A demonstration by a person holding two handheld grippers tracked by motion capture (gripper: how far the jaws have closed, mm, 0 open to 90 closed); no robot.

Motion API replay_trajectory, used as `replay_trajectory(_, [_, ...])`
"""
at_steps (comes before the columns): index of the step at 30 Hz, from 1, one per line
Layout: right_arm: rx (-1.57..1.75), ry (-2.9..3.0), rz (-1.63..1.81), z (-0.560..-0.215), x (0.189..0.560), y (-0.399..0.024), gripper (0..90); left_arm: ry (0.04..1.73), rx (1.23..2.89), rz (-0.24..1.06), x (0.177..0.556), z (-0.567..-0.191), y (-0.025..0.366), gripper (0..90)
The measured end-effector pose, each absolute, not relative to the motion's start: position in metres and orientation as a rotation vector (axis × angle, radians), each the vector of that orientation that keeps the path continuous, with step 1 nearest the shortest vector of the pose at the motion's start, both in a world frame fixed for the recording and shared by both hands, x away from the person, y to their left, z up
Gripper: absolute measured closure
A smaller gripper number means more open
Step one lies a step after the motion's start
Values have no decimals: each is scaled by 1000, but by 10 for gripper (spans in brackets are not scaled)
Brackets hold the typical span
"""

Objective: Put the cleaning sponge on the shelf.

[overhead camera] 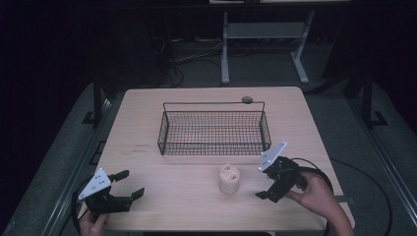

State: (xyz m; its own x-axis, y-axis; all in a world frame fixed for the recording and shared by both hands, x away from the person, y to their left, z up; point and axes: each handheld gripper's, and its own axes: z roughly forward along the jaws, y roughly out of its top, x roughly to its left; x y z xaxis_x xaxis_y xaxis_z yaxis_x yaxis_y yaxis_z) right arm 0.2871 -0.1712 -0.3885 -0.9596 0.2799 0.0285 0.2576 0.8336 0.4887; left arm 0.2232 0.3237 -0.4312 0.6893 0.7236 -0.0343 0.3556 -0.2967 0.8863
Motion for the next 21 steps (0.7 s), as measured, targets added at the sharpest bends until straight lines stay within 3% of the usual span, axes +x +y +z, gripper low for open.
replay_trajectory(21, [368,3017,768,-377,304,-134,159,840,1901,463,223,-431,325,141])
